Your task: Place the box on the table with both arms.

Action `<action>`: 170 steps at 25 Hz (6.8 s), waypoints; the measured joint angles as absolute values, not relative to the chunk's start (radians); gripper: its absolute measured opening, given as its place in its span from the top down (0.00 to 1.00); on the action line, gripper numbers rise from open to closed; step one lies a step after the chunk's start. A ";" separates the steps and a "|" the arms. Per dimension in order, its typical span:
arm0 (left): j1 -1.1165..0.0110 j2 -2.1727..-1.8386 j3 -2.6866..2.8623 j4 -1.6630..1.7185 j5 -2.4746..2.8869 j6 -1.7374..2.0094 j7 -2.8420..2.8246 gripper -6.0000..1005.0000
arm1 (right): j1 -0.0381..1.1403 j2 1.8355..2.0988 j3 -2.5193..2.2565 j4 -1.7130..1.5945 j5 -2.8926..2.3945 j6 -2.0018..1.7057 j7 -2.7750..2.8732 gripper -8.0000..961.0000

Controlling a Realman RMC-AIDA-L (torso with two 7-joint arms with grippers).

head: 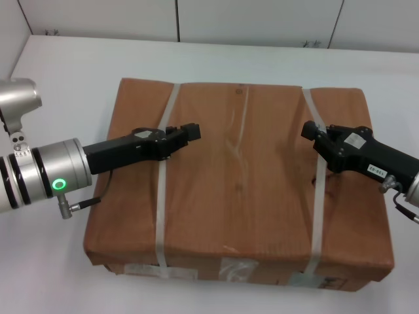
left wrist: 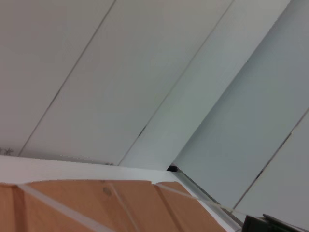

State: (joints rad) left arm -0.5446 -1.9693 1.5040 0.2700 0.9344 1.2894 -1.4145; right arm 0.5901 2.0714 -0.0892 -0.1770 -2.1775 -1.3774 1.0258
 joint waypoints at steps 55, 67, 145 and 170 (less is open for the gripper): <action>-0.550 -2.040 1.510 0.259 0.943 1.056 -1.284 0.90 | 0.676 2.079 -0.104 -0.025 -2.170 -1.026 1.006 0.97; -0.554 -2.043 1.509 0.235 0.939 0.969 -1.237 0.90 | 0.718 2.079 -0.107 0.034 -2.174 -0.911 1.007 0.97; -0.483 -1.880 1.486 0.416 1.059 1.537 -1.148 0.23 | 0.574 2.064 -0.281 -0.343 -2.192 -1.585 1.019 0.22; -0.505 -1.908 1.474 0.423 1.096 1.552 -1.126 0.23 | 0.614 2.075 -0.379 -0.373 -2.153 -1.702 0.928 0.09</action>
